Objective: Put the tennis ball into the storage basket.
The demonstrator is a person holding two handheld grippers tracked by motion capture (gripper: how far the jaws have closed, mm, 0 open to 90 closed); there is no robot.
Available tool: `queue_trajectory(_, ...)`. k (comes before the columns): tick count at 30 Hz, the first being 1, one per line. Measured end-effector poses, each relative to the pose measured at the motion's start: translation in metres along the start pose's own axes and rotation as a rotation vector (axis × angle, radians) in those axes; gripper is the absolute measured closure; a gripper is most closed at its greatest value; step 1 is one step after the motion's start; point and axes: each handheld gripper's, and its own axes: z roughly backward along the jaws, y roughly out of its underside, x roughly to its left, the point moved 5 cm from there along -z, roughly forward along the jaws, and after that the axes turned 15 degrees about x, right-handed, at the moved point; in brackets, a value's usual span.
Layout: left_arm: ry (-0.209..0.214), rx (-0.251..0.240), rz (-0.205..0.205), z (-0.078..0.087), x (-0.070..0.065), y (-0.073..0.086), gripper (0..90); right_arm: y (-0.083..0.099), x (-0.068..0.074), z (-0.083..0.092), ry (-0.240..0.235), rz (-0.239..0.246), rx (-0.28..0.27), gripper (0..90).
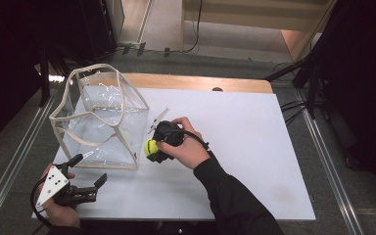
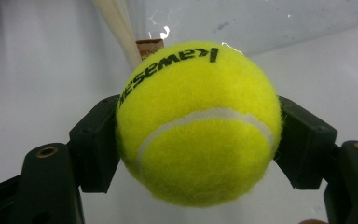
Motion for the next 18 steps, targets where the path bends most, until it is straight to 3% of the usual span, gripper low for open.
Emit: queue_trajectory(18, 0.003, -0.004, 0.0, -0.001, 0.0, 0.0, 0.0, -0.015, 0.001, 0.025, -0.01, 0.011, -0.013, 24.0)
